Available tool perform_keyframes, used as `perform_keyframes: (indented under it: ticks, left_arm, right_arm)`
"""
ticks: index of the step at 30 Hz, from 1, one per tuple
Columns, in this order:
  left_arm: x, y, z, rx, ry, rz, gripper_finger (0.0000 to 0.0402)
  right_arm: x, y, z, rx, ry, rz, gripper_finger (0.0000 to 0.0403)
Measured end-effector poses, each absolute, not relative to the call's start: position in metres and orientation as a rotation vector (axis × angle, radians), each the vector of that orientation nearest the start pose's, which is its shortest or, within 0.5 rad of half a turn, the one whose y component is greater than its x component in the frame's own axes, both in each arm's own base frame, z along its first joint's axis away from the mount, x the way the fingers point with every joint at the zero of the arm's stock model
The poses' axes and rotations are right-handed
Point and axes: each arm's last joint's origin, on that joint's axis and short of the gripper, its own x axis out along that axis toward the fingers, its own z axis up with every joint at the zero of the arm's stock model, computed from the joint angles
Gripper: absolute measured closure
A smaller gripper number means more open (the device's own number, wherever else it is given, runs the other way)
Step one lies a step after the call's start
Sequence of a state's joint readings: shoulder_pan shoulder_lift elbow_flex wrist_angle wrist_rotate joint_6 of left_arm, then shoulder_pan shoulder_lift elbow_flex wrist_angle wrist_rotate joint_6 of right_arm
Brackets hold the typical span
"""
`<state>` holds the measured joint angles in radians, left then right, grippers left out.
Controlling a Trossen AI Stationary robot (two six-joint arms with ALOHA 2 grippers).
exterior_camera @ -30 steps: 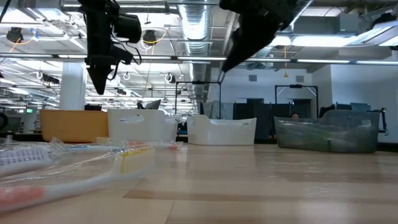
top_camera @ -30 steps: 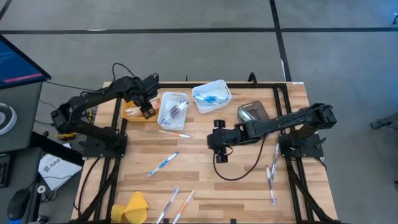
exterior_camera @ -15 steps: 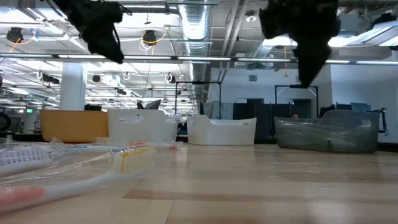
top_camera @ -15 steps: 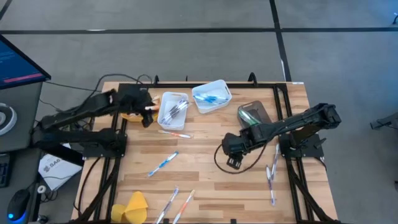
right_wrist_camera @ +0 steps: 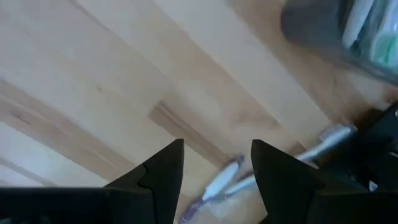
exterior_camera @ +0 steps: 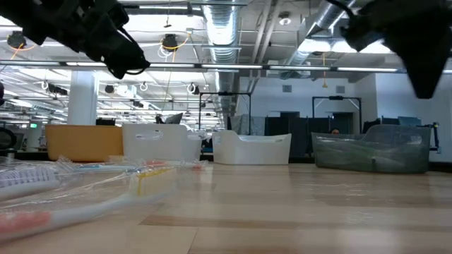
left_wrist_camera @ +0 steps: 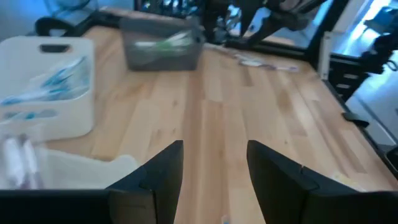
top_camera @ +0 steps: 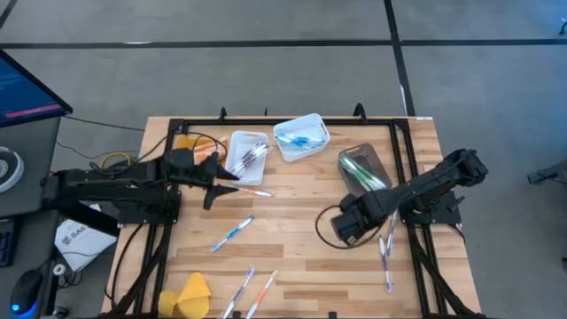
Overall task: Pick & Place Toothbrushes
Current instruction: Put the purple toothbrush into the left white bin
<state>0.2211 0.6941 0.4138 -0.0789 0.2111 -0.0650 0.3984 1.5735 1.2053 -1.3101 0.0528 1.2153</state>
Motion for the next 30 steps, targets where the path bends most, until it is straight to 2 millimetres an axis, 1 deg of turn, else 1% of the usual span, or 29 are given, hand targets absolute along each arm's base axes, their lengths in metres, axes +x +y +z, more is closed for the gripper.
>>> perform_keyframes:
  ticks: [2,5,7,11,15,21,25,30]
  left_arm:
    - [0.158,0.026,0.223,-0.132,0.323,-0.002,0.0231]
    - [0.158,0.022,0.222,-0.123,0.313,-0.027,0.0230]
    - [0.159,0.020,0.223,-0.118,0.312,-0.039,0.0229]
    - [0.159,0.018,0.223,-0.114,0.306,-0.049,0.0231]
    - [0.159,0.019,0.223,-0.102,0.305,-0.050,0.0233]
    - [0.159,0.019,0.223,-0.086,0.304,-0.053,0.0234]
    - [0.159,0.019,0.224,-0.059,0.298,-0.057,0.0234]
    - [0.159,0.019,0.224,-0.021,0.290,-0.062,0.0234]
  right_arm:
    - [0.234,0.108,0.236,0.509,1.537,-0.721,0.0221]
    - [0.221,0.117,0.227,0.462,1.618,-0.704,0.0221]
    - [0.213,0.120,0.220,0.434,1.672,-0.706,0.0221]
    - [0.203,0.124,0.205,0.399,1.696,-0.696,0.0221]
    - [0.201,0.125,0.188,0.428,1.693,-0.660,0.0227]
    - [0.191,0.120,0.174,0.493,1.742,-0.755,0.0243]
    - [0.191,0.125,0.170,0.564,1.717,-0.759,0.0254]
    - [0.189,0.131,0.170,0.603,1.690,-0.795,0.0258]
